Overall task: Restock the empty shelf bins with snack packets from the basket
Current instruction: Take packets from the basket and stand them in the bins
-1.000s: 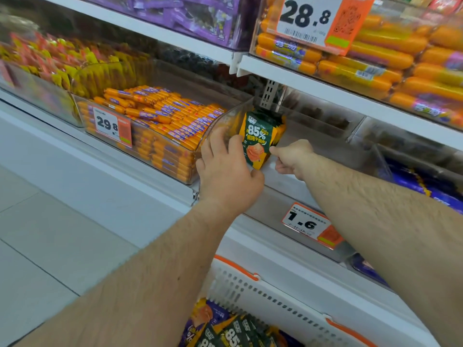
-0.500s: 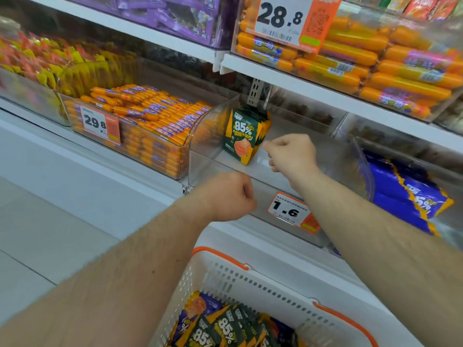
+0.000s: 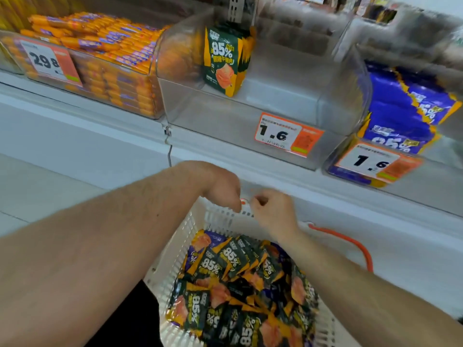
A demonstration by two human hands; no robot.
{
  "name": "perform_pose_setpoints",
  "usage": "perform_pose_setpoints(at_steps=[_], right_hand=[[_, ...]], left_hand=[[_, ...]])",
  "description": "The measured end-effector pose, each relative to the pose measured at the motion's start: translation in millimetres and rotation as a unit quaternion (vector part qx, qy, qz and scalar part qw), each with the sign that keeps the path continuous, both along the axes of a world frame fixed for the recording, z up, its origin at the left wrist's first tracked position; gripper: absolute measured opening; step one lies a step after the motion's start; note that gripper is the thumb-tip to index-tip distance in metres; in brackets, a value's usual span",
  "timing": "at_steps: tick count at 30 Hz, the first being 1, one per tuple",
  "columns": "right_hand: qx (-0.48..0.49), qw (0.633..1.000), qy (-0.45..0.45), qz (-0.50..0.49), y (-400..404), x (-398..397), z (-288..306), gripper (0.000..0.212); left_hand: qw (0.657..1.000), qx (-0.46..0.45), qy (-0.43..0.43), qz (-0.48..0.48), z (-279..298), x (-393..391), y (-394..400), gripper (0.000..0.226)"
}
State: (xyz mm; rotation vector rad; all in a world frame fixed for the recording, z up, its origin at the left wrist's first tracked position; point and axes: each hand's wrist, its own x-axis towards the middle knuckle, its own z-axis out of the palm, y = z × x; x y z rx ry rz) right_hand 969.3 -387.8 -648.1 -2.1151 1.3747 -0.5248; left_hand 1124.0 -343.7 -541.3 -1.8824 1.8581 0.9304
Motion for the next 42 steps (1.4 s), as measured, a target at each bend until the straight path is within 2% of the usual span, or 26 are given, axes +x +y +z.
perform_pose_setpoints(at_steps=[2,5,8,15,22,26,28,31,34,37,40,42], right_hand=[[0.109,0.99,0.084,-0.012,1.0,-12.3,-40.3,0.033],[0.186,0.964,0.188,-0.004,9.8,-21.4,-90.6,0.025],[0.207,0.948,0.242,0.012,24.7,-17.8,-115.4,0.01],[0.167,0.929,0.315,0.102,55.5,17.5,-137.5,0.04],[0.247,0.917,0.312,0.017,68.9,39.7,-142.5,0.023],[0.298,0.911,0.284,0.031,63.2,43.2,-137.0,0.004],[0.308,0.921,0.234,0.036,52.0,43.6,-124.9,0.008],[0.276,0.947,0.156,0.05,30.2,38.7,-86.6,0.02],[0.215,0.967,0.123,0.06,11.0,29.0,-37.2,0.032],[0.155,0.978,0.108,0.085,-4.2,18.6,16.3,0.031],[0.161,0.981,0.053,0.093,-13.6,10.4,65.5,0.023],[0.175,0.981,-0.001,0.08,-17.4,7.6,92.8,0.024]], left_hand=[[1.0,0.006,-0.002,-0.004,-2.7,-2.3,0.0,0.05],[1.0,0.006,0.001,-0.001,-4.0,-4.2,-2.2,0.052],[1.0,0.006,0.004,0.01,-5.9,-3.1,-5.6,0.051],[1.0,0.014,0.005,0.023,-7.4,0.4,-10.8,0.051],[1.0,0.005,0.012,0.025,-4.6,-2.1,-11.9,0.05],[0.999,-0.004,0.022,0.027,0.6,-0.2,-10.0,0.048],[0.999,-0.01,0.029,0.033,3.0,3.1,-8.6,0.048],[0.998,-0.025,0.035,0.045,7.4,9.6,-5.9,0.049],[0.996,-0.048,0.038,0.058,9.6,17.3,-5.7,0.046],[0.992,-0.092,0.05,0.076,12.8,25.8,-6.4,0.035],[0.982,-0.121,0.086,0.115,21.6,31.8,-2.3,0.058],[0.977,-0.129,0.119,0.122,24.7,35.1,-1.9,0.054]])
